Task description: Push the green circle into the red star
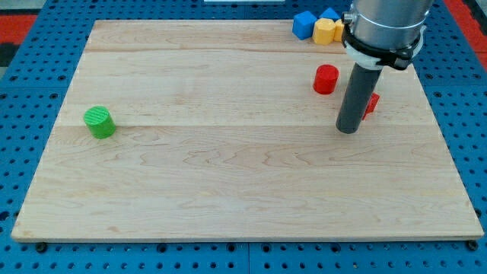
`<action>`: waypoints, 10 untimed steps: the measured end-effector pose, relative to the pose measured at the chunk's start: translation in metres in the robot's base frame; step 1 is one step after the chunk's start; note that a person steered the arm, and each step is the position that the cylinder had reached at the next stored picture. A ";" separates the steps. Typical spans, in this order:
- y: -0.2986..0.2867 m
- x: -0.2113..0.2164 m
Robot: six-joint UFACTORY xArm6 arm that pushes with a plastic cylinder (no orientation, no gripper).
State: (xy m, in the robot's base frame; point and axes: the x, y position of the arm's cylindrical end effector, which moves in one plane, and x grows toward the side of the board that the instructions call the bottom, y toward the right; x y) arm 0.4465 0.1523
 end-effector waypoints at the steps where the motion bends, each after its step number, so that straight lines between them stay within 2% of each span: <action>1: 0.004 -0.023; 2: 0.006 -0.037; 4: -0.004 -0.012; 5: -0.088 -0.025; 7: -0.295 -0.104; 8: -0.423 -0.090; 9: -0.457 -0.071; 10: -0.444 -0.038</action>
State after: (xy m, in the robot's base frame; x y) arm 0.4086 -0.2915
